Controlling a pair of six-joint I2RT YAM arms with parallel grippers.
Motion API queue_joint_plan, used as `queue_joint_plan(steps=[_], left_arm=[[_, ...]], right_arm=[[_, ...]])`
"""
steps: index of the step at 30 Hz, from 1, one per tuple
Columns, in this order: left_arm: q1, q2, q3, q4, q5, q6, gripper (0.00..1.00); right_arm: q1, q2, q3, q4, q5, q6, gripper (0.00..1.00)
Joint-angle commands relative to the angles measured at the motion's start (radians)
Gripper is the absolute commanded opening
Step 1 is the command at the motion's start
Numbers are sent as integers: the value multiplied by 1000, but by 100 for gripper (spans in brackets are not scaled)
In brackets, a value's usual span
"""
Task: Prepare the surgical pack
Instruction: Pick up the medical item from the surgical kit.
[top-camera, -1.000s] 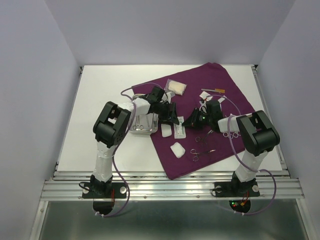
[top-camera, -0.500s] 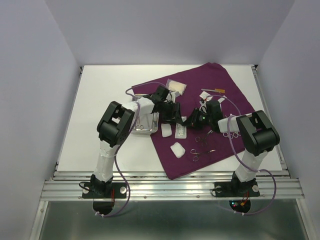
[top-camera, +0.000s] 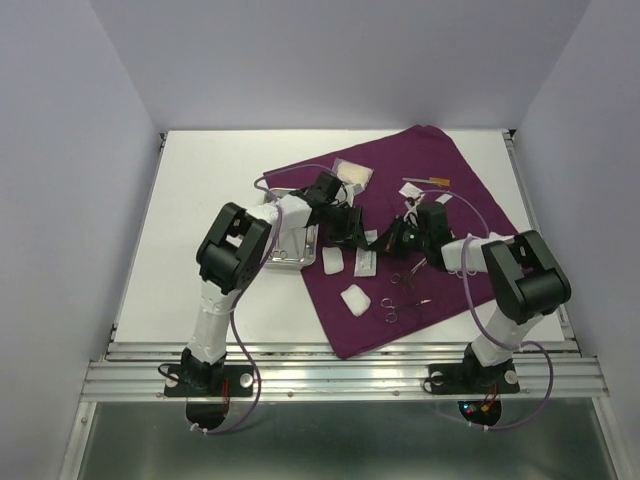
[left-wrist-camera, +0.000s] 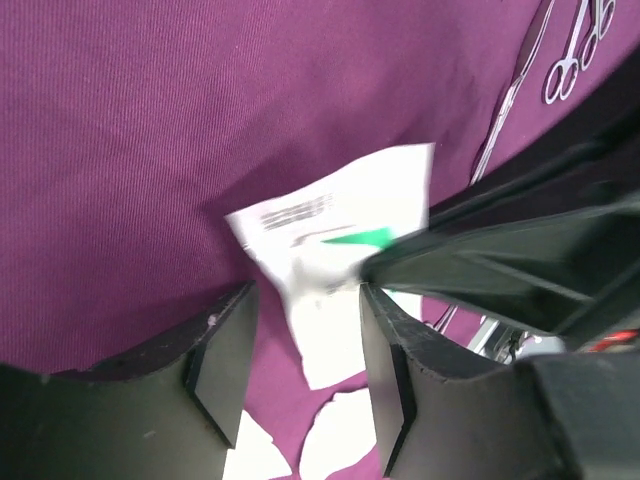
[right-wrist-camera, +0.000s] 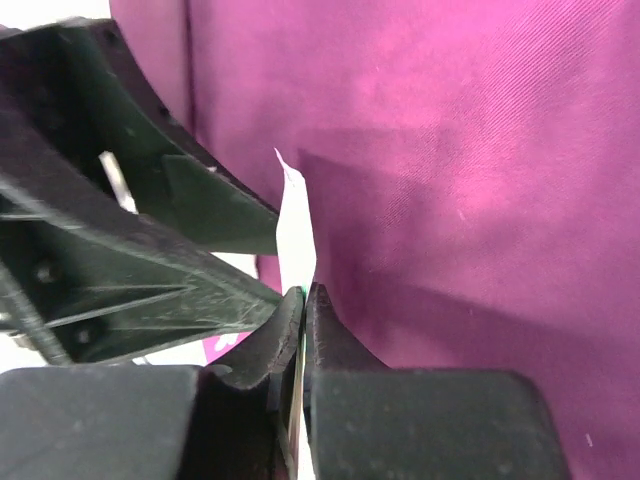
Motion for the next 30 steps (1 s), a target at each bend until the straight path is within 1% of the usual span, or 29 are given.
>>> queue_joint_plan(steps=[1,6,8,14,16,21,25,30], left_arm=[[-8,-113,51,-20,-14,16,56],[2,-162,39,-4,25,25,58],[19,-177,14,25,55,25,61],[50,-222,-64,198,212,-17,63],[48,-217,-62,217,230,-20,63],[48,-194,-61,217,233,-21,60],[47,-183,-64,224,235,-24,54],[47,-171,-66,229,233,-29,52]], right_arm=[[-33,-106,-1,1,24,-1,1],[-54,-167,17,-22,-4,-18,1],[-54,-186,26,-24,-24,-23,1],[-54,-206,36,-21,-74,-37,1],[-54,-213,36,-21,-80,-43,1],[-54,-243,31,-19,-84,-46,1],[-54,-256,33,-18,-88,-47,1],[-54,-255,39,-15,-97,-43,1]])
